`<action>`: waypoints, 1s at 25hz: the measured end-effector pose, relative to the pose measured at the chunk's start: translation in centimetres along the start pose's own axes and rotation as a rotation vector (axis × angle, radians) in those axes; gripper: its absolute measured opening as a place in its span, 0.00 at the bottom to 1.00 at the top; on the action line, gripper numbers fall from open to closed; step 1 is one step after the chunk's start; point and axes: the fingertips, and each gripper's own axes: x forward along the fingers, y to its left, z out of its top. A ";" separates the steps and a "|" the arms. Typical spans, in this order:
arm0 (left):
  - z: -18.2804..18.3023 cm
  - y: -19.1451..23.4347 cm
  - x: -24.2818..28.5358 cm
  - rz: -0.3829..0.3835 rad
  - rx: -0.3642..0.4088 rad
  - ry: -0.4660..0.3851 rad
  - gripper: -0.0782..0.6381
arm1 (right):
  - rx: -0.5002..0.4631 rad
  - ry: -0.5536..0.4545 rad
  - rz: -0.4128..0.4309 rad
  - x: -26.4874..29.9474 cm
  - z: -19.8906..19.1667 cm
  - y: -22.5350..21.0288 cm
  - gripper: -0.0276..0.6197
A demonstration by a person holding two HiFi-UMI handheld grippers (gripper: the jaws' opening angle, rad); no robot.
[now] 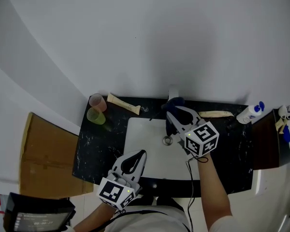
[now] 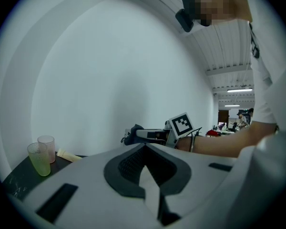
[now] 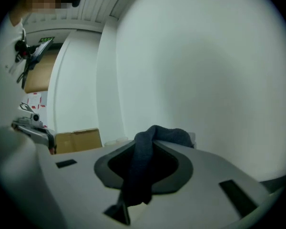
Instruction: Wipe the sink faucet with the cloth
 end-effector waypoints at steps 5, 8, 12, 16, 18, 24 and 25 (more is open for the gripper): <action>0.2 -0.5 0.2 -0.016 0.004 -0.007 0.11 | -0.035 0.049 0.018 0.9 -1.1 0.8 0.18; 0.6 -0.7 0.1 -0.018 0.005 -0.008 0.11 | -0.055 0.053 -0.082 -0.8 -1.6 -1.2 0.18; 1.0 -1.3 -0.1 -0.027 0.011 -0.012 0.11 | -0.012 0.109 -0.244 -3.7 -4.3 -4.6 0.18; 1.2 -1.8 -0.4 -0.040 0.015 -0.024 0.11 | 0.031 0.163 -0.339 -6.2 -6.8 -6.7 0.18; 1.3 -1.9 -0.8 -0.041 0.016 -0.031 0.11 | 0.054 0.152 -0.381 -7.9 -7.2 -6.9 0.18; 1.8 -1.9 -2.2 -0.040 0.014 -0.054 0.10 | 0.043 0.044 -0.413 -15.2 -5.7 -2.9 0.18; 1.9 -1.8 -2.4 -0.038 0.013 -0.059 0.11 | 0.020 0.034 -0.413 -16.3 -5.2 -2.0 0.18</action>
